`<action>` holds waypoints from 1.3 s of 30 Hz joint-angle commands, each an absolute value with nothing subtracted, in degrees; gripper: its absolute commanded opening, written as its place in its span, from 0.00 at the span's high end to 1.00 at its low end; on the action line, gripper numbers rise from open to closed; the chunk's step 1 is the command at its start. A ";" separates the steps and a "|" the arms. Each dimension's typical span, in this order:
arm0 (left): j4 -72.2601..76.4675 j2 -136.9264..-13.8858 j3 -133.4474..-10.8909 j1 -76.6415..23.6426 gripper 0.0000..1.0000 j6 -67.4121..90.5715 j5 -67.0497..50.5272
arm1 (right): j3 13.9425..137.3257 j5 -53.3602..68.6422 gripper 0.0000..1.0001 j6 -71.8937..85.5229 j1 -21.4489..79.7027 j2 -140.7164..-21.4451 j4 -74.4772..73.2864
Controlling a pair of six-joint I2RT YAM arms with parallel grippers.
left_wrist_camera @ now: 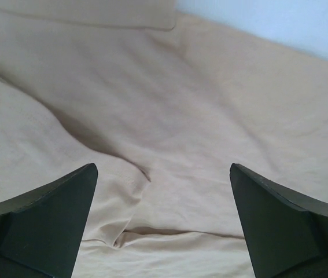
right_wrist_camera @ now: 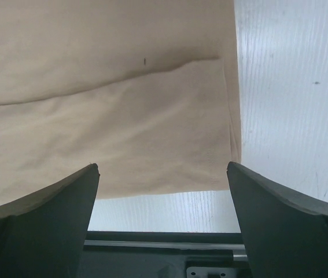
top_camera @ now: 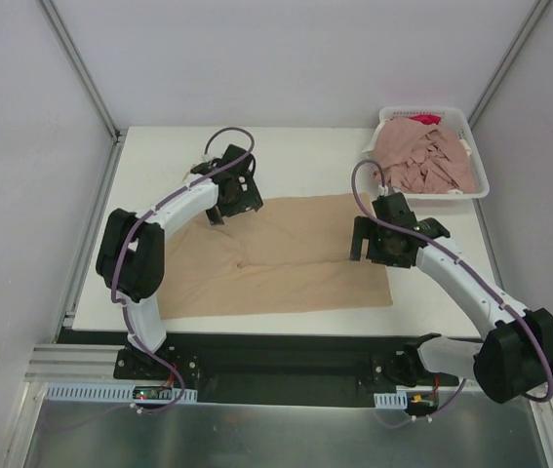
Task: Fold and stack the t-shirts
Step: Fold the flattened tshirt in 1/3 of the way, then grap the side of the flattened tshirt furthest away from the robot with both arms
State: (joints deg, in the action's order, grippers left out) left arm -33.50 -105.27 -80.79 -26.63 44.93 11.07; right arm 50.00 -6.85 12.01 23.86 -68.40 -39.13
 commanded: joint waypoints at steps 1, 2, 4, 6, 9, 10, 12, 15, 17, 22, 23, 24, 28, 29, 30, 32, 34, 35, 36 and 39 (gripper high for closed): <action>-34.01 -102.22 -88.31 -24.97 0.01 38.94 12.75 | 59.40 -8.69 0.03 8.53 23.47 -72.24 -38.94; -34.10 -102.48 -89.37 -22.96 0.01 38.24 12.66 | 60.63 -9.31 0.03 8.44 23.47 -73.38 -38.59; -34.10 -103.88 -92.70 -20.58 0.01 36.48 12.83 | 64.85 -10.02 0.03 8.09 23.38 -77.15 -38.41; -34.02 -106.94 -95.61 -16.80 0.01 34.21 12.57 | 68.71 -9.76 0.03 8.09 23.03 -80.92 -38.50; -34.45 -114.67 -108.13 -12.49 0.01 28.76 13.62 | 71.88 -7.13 0.03 8.26 22.94 -84.72 -37.62; -34.89 -116.87 -111.33 -11.52 0.01 27.52 13.54 | 72.50 -6.68 0.03 7.91 22.94 -85.51 -37.53; -35.24 -123.46 -120.35 -9.06 0.01 23.39 12.75 | 73.65 -6.15 0.03 7.65 22.94 -87.45 -37.62; -35.33 -131.90 -131.17 -6.78 0.01 18.03 14.49 | 73.83 -6.41 0.03 6.68 22.59 -88.85 -38.14; -35.16 -138.49 -136.55 -6.16 0.01 12.87 15.38 | 73.48 -6.85 0.03 6.33 22.06 -89.30 -38.41; -32.26 -145.72 -142.73 -5.36 0.01 5.98 13.19 | 72.25 -7.38 0.03 6.24 21.27 -89.56 -38.58; -32.08 -147.11 -142.73 -5.45 0.01 5.02 12.40 | 72.16 -7.38 0.03 6.24 21.18 -89.65 -38.85; -32.08 -147.65 -142.56 -5.45 0.02 5.10 11.70 | 71.98 -7.47 0.03 6.24 21.18 -89.74 -38.76; -31.91 -147.23 -140.37 -5.36 0.23 4.13 13.71 | 71.81 -7.65 0.03 6.33 21.27 -90.00 -39.20; -31.99 -146.78 -139.06 -5.36 0.25 3.26 13.28 | 71.81 -7.65 0.03 6.33 21.18 -90.00 -39.20; -31.91 -146.34 -138.26 -5.36 0.25 2.90 12.92 | 71.72 -7.65 0.03 6.24 21.18 -90.09 -39.29; -31.99 -145.46 -136.07 -5.27 0.25 1.94 12.48 | 71.72 -7.65 0.03 6.33 21.09 -90.18 -39.29; -31.99 -145.55 -134.66 -5.19 0.24 1.15 11.61 | 71.72 -7.47 0.03 6.50 21.09 -90.09 -39.29; -32.17 -145.81 -133.78 -5.19 0.24 0.79 10.99 | 71.72 -7.47 0.03 6.50 21.18 -90.00 -39.29; -32.43 -146.25 -133.77 -5.19 0.25 0.79 10.81 | 71.54 -7.38 0.03 6.59 21.09 -89.91 -39.11; -33.66 -147.65 -133.59 -5.19 0.39 1.32 9.84 | 71.28 -8.17 0.03 6.42 21.09 -89.30 -39.37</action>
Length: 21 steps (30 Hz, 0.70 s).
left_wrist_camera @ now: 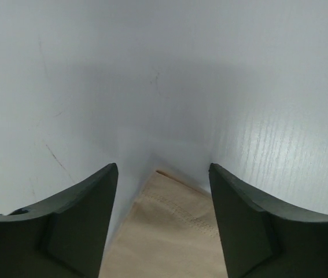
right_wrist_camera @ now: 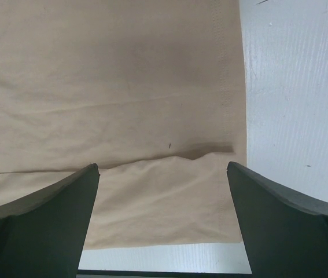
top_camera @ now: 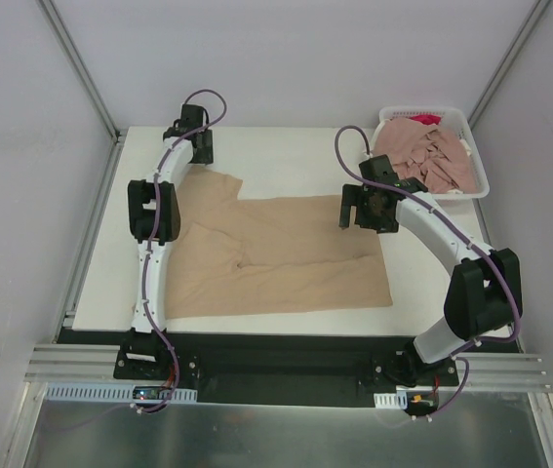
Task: Fold and stack the t-shirts
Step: Grap the side of the flattened tshirt furthest away from the robot with both arms
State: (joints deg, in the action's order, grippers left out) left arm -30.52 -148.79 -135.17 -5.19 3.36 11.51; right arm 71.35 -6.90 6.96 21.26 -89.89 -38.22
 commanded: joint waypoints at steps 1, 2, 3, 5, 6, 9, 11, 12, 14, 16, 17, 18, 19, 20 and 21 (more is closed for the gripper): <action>-33.92 -147.48 -133.42 -5.19 0.46 1.67 9.93 | 71.28 -8.26 0.03 6.24 21.09 -89.04 -39.46; -33.93 -147.05 -132.03 -5.19 0.49 1.58 9.24 | 71.19 -8.61 0.03 6.24 21.09 -88.95 -39.55; -33.93 -146.43 -130.97 -5.19 0.51 1.41 8.53 | 71.19 -8.79 0.03 6.24 21.09 -88.68 -39.55; -33.93 -144.41 -128.08 -5.19 0.58 1.05 7.56 | 71.37 -9.40 0.03 6.50 21.01 -88.68 -39.55; -33.93 -143.45 -127.27 -5.19 0.60 1.14 7.65 | 71.63 -9.58 0.03 6.68 21.01 -88.86 -39.55; -34.01 -141.95 -125.07 -5.19 0.74 1.58 8.08 | 72.86 -9.84 0.03 7.56 20.74 -89.99 -39.55; -34.01 -141.42 -123.93 -5.19 0.88 1.76 8.09 | 74.35 -11.33 0.03 7.82 20.66 -90.79 -39.38; -34.01 -141.07 -123.66 -5.19 0.95 1.76 8.35 | 74.96 -11.77 0.03 8.00 20.65 -91.84 -39.46; -34.01 -140.98 -123.40 -5.19 1.00 2.02 8.70 | 77.24 -13.43 0.03 8.52 20.48 -93.07 -39.38; -34.01 -140.71 -123.49 -5.19 1.00 1.93 8.61 | 78.92 -14.67 0.03 8.96 20.39 -95.70 -39.20; -34.01 -140.54 -123.57 -5.19 1.00 2.11 8.96 | 81.45 -16.07 0.03 8.96 20.30 -96.93 -39.55; -33.93 -139.93 -123.57 -5.19 1.00 2.37 9.49 | 82.78 -16.52 0.03 9.23 20.22 -99.73 -39.90; -33.93 -139.40 -123.57 -5.19 1.00 3.07 10.19 | 84.36 -17.13 0.03 9.32 19.95 -101.32 -40.25; -33.93 -138.79 -123.49 -5.19 1.00 3.42 9.93 | 86.03 -18.36 0.03 9.49 19.60 -102.99 -41.12; -33.84 -137.30 -123.40 -5.19 1.00 3.78 9.76 | 89.53 -19.15 0.03 9.75 19.51 -106.31 -41.39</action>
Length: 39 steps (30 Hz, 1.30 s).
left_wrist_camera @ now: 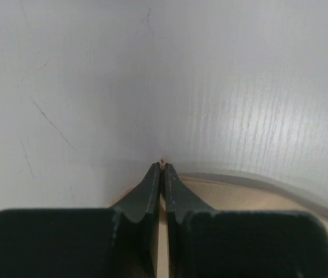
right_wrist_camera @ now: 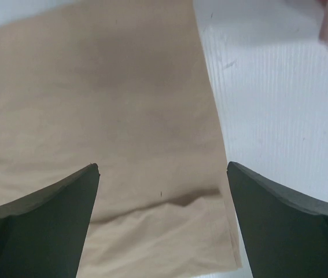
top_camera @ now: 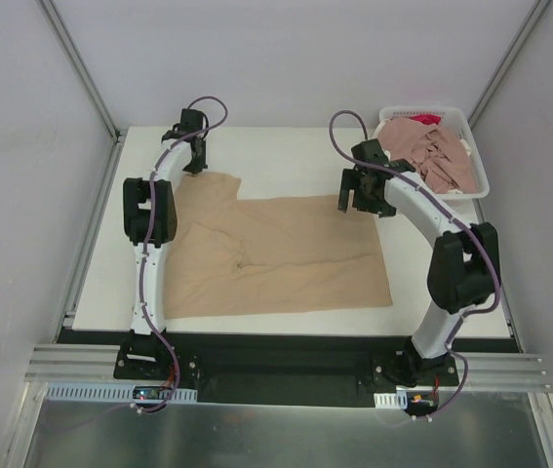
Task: Fold and stack the t-shirts
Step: Grap the side of the flattened tshirt furthest away from the robot with both arms
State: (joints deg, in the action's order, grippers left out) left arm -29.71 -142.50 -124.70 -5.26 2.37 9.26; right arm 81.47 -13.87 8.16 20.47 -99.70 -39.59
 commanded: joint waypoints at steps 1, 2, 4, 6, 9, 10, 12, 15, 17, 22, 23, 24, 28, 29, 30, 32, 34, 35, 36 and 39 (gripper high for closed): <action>-33.75 -136.50 -123.40 -5.19 1.00 4.56 9.67 | 91.21 -19.77 0.03 10.10 18.90 -108.00 -41.74; -33.58 -135.71 -123.40 -5.19 1.00 4.92 9.58 | 92.88 -20.99 0.03 10.37 18.72 -109.58 -41.75; -33.31 -133.34 -122.79 -5.27 1.00 6.15 9.49 | 97.98 -21.97 0.03 11.16 18.20 -114.24 -41.75; -32.79 -130.71 -121.65 -5.27 1.00 7.03 8.62 | 101.93 -22.41 0.03 11.69 17.93 -118.71 -41.40; -32.08 -127.54 -118.22 -5.27 1.00 7.90 9.31 | 110.02 -22.94 0.03 10.99 17.76 -125.21 -41.66; -31.99 -126.75 -115.69 -5.27 1.00 8.43 10.19 | 114.30 -22.59 0.03 10.81 17.75 -126.90 -42.10; -30.94 -124.21 -112.95 -5.27 1.00 9.40 10.72 | 117.76 -22.15 0.03 10.98 17.67 -131.29 -43.68; -29.36 -121.48 -107.94 -5.27 1.00 10.45 8.45 | 121.46 -21.97 0.03 11.77 17.49 -135.43 -43.77; -28.65 -120.24 -105.21 -5.45 1.00 11.25 7.65 | 122.60 -21.01 0.01 12.21 17.32 -137.27 -43.86; -25.76 -114.18 -96.79 -6.06 1.00 13.62 6.25 | 120.24 -20.57 0.08 12.48 17.14 -137.73 -43.60; -24.79 -113.30 -95.64 -6.15 1.00 13.88 6.15 | 119.63 -20.22 0.10 12.39 17.05 -137.20 -43.68; -24.35 -111.46 -94.41 -6.24 1.00 14.32 6.15 | 117.97 -19.95 0.11 12.48 17.05 -136.85 -43.42; -22.77 -107.50 -87.99 -6.68 1.00 15.82 7.12 | 113.30 -19.86 0.25 13.62 17.05 -133.43 -42.28; -22.42 -106.19 -87.11 -6.77 1.00 15.91 7.21 | 112.42 -20.04 0.26 13.80 17.05 -132.81 -42.01; -22.24 -105.48 -85.53 -6.85 1.00 16.17 7.38 | 110.67 -20.30 0.27 13.80 17.14 -132.02 -41.75; -21.97 -103.64 -84.12 -7.29 1.00 16.52 7.91 | 109.52 -21.27 0.27 13.89 17.23 -130.35 -41.31; -21.62 -102.40 -81.92 -7.56 1.00 16.79 8.52 | 108.37 -22.23 0.27 13.80 17.31 -129.38 -41.31; -21.45 -101.26 -81.22 -7.73 1.00 16.96 8.87 | 108.20 -22.41 0.27 13.62 17.31 -129.20 -41.31; -21.01 -100.73 -79.91 -8.00 1.00 17.05 8.96 | 108.02 -22.50 0.27 13.45 17.40 -129.20 -41.40; -20.39 -98.97 -78.05 -8.26 1.00 17.14 8.88 | 108.02 -23.46 0.27 13.01 17.40 -129.64 -41.75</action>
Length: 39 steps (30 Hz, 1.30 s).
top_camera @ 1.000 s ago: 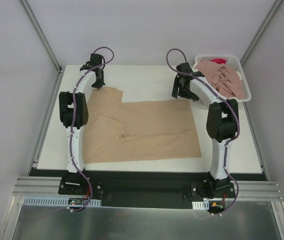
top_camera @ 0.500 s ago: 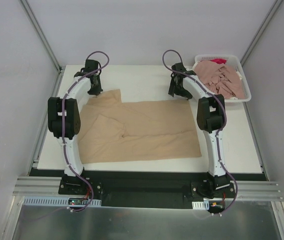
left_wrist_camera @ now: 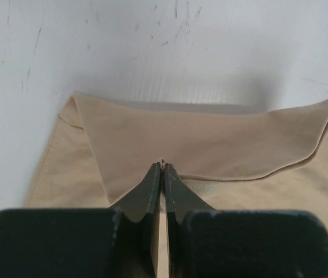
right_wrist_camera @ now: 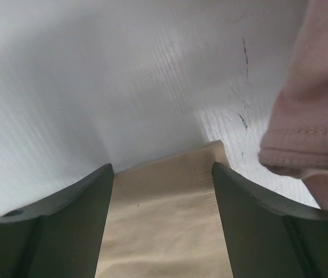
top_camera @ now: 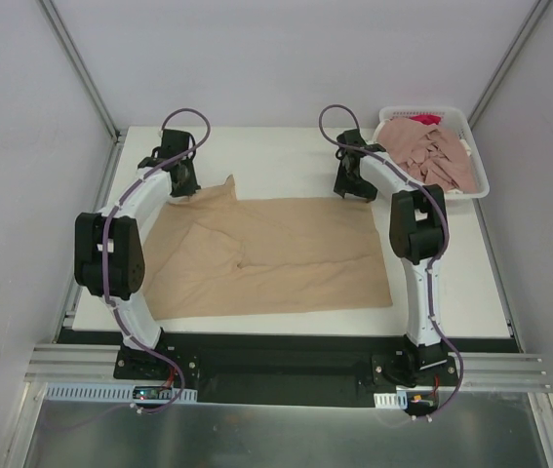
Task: Fold and stack the t-shirts
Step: Grap the side of the flattened tshirt furthest away from the robot with both arms
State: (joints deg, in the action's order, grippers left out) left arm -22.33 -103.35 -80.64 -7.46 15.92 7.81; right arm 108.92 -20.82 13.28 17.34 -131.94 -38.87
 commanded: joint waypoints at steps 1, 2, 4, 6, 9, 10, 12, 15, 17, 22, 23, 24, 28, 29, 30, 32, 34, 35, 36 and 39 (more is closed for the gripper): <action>-20.48 -98.70 -77.79 -8.35 1.00 17.14 8.79 | 108.89 -24.51 0.27 12.75 17.40 -130.33 -41.92; -20.39 -98.27 -77.52 -8.44 1.00 17.05 8.79 | 109.59 -24.78 0.27 12.31 17.40 -130.95 -42.27; -20.30 -97.91 -77.08 -8.61 1.00 16.88 8.62 | 112.31 -25.83 0.20 10.38 17.40 -133.22 -44.55; -20.30 -97.91 -77.17 -8.88 1.00 16.52 8.70 | 117.06 -27.41 0.14 8.98 17.40 -134.82 -47.62; -20.21 -97.73 -77.25 -9.05 1.00 16.44 8.79 | 118.48 -27.34 0.14 8.53 17.32 -135.97 -48.17; -20.13 -97.73 -77.26 -9.14 1.00 16.44 8.79 | 118.30 -26.72 0.15 8.79 17.40 -135.88 -48.16; -20.13 -97.82 -77.34 -9.14 1.00 16.44 8.70 | 116.81 -24.53 0.21 9.49 17.32 -135.62 -48.34; -20.13 -97.82 -77.34 -9.32 1.00 16.35 8.44 | 112.87 -23.38 0.28 11.69 17.40 -133.95 -47.12; -20.04 -97.91 -77.43 -9.49 1.00 16.43 8.35 | 111.54 -22.77 0.37 12.22 17.40 -133.24 -45.97; -20.04 -97.30 -77.34 -9.84 1.00 16.43 8.00 | 113.20 -21.53 0.70 12.83 17.40 -134.21 -45.18; -20.04 -97.12 -77.17 -10.02 1.00 16.52 8.00 | 113.38 -21.45 0.79 12.66 17.40 -134.03 -44.74; -19.95 -96.86 -76.99 -10.02 1.00 16.52 8.00 | 113.81 -21.62 0.82 12.40 17.40 -133.86 -44.74; -20.13 -94.14 -75.94 -10.28 1.00 16.87 7.39 | 113.83 -21.89 0.93 10.73 17.75 -131.49 -43.77; -20.04 -93.35 -74.89 -10.37 1.00 17.14 7.21 | 113.21 -21.88 0.94 10.37 17.84 -130.70 -42.90; -20.13 -91.60 -74.10 -10.46 1.00 17.40 7.29 | 112.25 -21.54 0.95 9.24 18.10 -128.78 -42.19; -20.04 -89.31 -71.03 -10.63 1.00 18.45 7.91 | 108.31 -21.27 0.96 8.27 18.98 -126.31 -40.44; -20.04 -85.62 -67.26 -10.72 1.00 19.50 8.35 | 104.96 -21.71 0.96 7.47 19.94 -122.53 -39.38; -20.13 -84.39 -65.93 -10.72 1.00 19.95 8.18 | 101.64 -22.58 0.96 7.47 20.30 -121.21 -38.94; -20.13 -81.68 -64.53 -10.72 1.00 20.21 8.00 | 99.86 -22.94 0.96 7.64 20.65 -118.50 -38.59; -20.21 -75.97 -58.38 -10.81 1.00 22.32 7.03 | 92.76 -23.20 0.96 7.65 21.44 -113.23 -36.83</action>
State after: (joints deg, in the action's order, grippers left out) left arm -19.73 -83.68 -63.92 -10.20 18.81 7.64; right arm 99.04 -21.82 8.75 20.01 -123.61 -39.48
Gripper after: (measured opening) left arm 0.010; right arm 0.043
